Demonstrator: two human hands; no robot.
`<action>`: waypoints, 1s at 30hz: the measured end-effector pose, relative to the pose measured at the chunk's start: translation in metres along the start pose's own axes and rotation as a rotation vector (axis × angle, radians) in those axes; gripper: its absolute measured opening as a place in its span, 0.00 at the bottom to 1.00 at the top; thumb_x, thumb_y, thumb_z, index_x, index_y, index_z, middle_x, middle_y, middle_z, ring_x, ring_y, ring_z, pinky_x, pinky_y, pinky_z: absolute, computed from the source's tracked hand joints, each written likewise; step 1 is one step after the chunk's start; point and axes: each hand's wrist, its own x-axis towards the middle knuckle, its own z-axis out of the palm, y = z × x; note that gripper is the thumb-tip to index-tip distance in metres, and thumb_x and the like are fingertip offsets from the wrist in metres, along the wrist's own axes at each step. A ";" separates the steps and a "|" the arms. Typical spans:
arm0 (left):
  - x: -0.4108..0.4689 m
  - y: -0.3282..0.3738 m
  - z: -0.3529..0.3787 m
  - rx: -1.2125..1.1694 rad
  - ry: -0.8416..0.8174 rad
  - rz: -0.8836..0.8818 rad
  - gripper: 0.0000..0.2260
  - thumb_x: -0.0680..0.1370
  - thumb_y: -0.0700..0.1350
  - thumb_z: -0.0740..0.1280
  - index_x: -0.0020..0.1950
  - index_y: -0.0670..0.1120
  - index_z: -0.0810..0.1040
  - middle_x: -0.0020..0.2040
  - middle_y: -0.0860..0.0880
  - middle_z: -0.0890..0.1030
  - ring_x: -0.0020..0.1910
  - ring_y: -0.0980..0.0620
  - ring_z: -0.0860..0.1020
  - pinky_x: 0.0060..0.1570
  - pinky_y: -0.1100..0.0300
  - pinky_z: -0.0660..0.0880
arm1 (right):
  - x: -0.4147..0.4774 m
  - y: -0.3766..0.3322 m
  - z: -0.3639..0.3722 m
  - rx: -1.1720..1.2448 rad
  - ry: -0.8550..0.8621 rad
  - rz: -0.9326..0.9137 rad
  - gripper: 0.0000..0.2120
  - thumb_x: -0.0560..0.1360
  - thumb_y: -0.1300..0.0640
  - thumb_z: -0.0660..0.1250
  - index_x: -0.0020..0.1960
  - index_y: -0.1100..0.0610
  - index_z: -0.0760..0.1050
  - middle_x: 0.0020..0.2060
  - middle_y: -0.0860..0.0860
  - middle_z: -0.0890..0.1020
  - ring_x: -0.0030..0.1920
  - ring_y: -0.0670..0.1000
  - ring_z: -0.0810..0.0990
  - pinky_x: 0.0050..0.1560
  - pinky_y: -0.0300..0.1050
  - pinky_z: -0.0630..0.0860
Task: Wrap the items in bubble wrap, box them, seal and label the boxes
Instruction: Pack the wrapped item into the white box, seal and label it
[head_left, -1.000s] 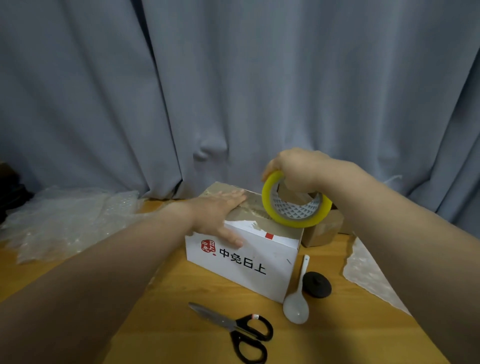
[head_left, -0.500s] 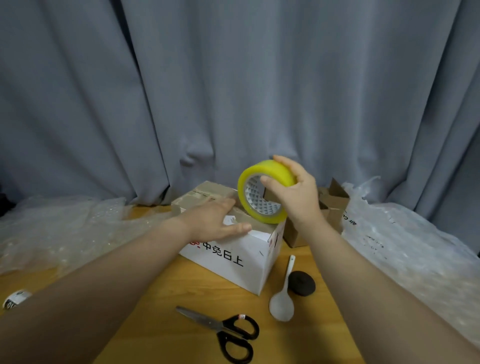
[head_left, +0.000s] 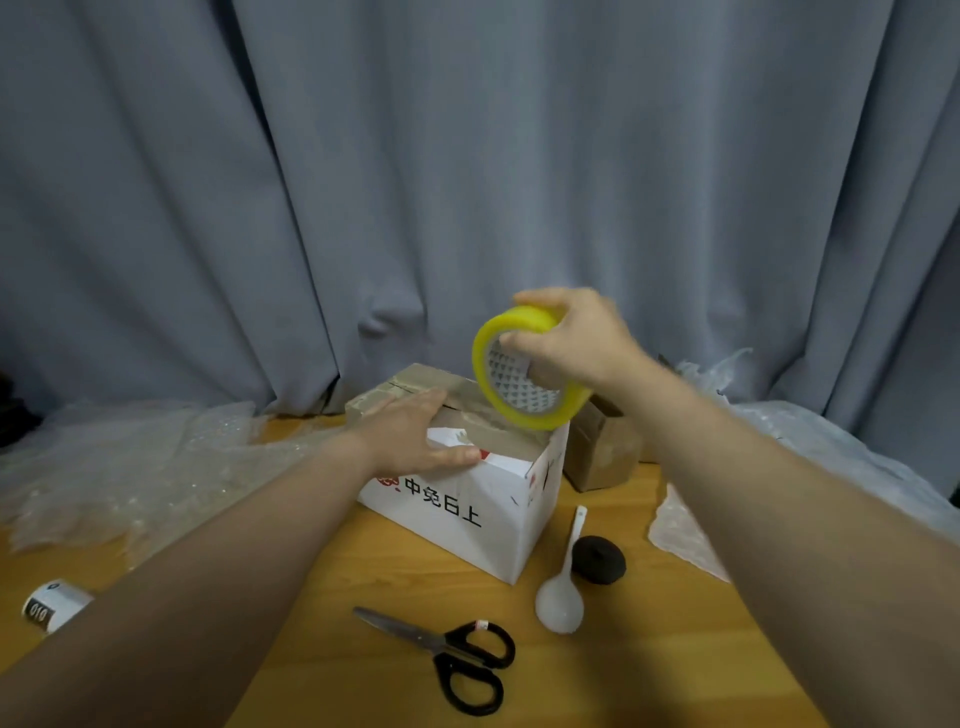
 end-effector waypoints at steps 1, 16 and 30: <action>-0.001 0.001 -0.001 -0.009 -0.008 -0.002 0.44 0.68 0.72 0.60 0.77 0.50 0.55 0.77 0.49 0.59 0.75 0.49 0.57 0.73 0.51 0.53 | 0.001 -0.002 -0.017 -0.047 -0.048 0.015 0.22 0.66 0.45 0.76 0.59 0.47 0.80 0.54 0.47 0.82 0.54 0.47 0.79 0.54 0.39 0.73; 0.002 -0.001 -0.009 0.072 -0.149 0.031 0.48 0.63 0.75 0.52 0.78 0.52 0.50 0.78 0.51 0.52 0.77 0.49 0.52 0.74 0.50 0.50 | -0.042 0.055 -0.029 -0.280 -0.424 0.076 0.18 0.73 0.40 0.66 0.61 0.43 0.78 0.60 0.44 0.79 0.53 0.46 0.76 0.57 0.44 0.75; -0.002 0.088 0.024 0.045 -0.017 0.380 0.36 0.74 0.63 0.64 0.77 0.54 0.55 0.75 0.52 0.62 0.73 0.51 0.63 0.68 0.53 0.66 | -0.063 0.078 -0.004 -0.090 -0.297 0.072 0.05 0.73 0.43 0.68 0.49 0.39 0.79 0.51 0.42 0.81 0.54 0.46 0.78 0.54 0.43 0.76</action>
